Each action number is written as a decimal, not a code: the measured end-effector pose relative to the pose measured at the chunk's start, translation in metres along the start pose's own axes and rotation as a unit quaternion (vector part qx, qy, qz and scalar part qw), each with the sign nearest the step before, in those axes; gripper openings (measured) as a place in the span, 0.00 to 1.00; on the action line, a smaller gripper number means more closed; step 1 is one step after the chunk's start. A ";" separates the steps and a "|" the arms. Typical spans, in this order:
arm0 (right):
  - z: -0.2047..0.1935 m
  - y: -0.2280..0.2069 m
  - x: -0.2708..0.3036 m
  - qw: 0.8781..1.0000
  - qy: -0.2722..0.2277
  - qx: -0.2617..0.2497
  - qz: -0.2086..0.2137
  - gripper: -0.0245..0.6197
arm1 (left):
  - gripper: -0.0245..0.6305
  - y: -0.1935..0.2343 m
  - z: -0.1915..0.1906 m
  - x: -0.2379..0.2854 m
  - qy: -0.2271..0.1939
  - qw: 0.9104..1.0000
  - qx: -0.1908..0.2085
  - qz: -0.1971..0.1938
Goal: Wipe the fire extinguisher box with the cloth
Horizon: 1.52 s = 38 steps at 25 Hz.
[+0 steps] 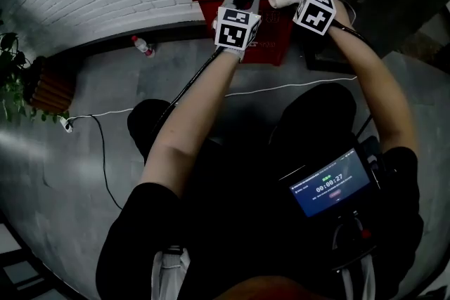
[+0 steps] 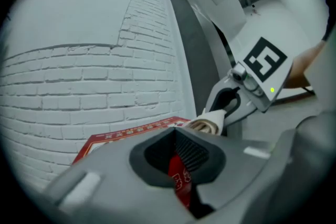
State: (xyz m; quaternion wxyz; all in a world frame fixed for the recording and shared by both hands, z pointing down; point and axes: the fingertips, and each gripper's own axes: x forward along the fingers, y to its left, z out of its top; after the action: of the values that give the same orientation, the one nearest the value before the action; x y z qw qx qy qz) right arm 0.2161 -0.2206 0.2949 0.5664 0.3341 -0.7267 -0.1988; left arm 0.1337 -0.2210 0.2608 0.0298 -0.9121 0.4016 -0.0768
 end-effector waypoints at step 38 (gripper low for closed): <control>0.106 0.075 -0.085 0.801 -0.461 0.380 -0.017 0.17 | 0.04 0.019 -0.018 -0.123 -0.104 0.994 -0.007 -0.026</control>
State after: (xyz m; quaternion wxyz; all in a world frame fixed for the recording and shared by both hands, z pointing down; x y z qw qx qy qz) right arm 0.1067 -0.1175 0.2573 -0.0116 0.4037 -0.9137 -0.0464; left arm 0.0346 -0.1430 0.2619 0.0633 -0.9253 0.3733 0.0208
